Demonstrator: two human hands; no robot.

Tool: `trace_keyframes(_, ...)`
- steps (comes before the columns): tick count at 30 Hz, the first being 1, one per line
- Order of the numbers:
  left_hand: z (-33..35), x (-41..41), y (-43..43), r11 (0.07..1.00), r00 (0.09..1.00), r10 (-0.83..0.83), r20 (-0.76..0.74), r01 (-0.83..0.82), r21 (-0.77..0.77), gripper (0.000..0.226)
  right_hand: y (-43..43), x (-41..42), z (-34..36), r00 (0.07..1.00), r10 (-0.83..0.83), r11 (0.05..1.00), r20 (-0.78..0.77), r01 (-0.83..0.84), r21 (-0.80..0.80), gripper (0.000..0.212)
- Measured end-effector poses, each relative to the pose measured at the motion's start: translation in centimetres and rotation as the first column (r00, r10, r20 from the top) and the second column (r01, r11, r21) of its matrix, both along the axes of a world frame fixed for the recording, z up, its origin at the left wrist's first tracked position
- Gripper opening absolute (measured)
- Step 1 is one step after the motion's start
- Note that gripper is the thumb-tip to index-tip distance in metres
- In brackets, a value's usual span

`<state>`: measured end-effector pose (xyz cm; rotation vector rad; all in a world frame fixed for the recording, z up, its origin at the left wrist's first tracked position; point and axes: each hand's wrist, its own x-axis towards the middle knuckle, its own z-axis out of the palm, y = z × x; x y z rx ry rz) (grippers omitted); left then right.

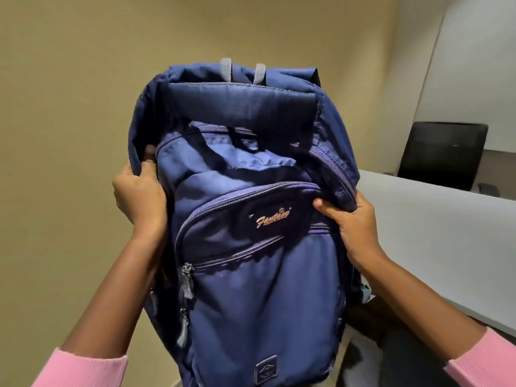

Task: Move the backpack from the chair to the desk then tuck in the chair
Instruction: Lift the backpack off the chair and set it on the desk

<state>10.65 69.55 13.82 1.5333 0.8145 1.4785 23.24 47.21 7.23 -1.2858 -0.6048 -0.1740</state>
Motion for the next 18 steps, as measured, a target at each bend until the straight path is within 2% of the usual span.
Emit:
trace_keyframes(3, -0.7, 2.5, 2.6, 0.997, 0.997, -0.074, 0.002, 0.073, 0.019, 0.049, 1.4, 1.5, -0.2, 0.996, -0.086, 0.996, 0.022, 0.087, -0.018, 0.032)
trace_keyframes(7, -1.3, 5.8, 4.9, 0.980, 0.980, -0.198, 0.014, 0.197, 0.022, 0.049, 3.0, 3.2, -0.4, 0.979, -0.205, 0.978, 0.016, 0.205, -0.024, 0.032)
trace_keyframes(18, -2.6, 17.5, 9.4, 0.923, 0.925, -0.380, 0.007, 0.379, 0.072, 0.031, 6.6, 11.1, -1.5, 0.910, -0.414, 0.910, -0.035, 0.413, -0.021, 0.030)
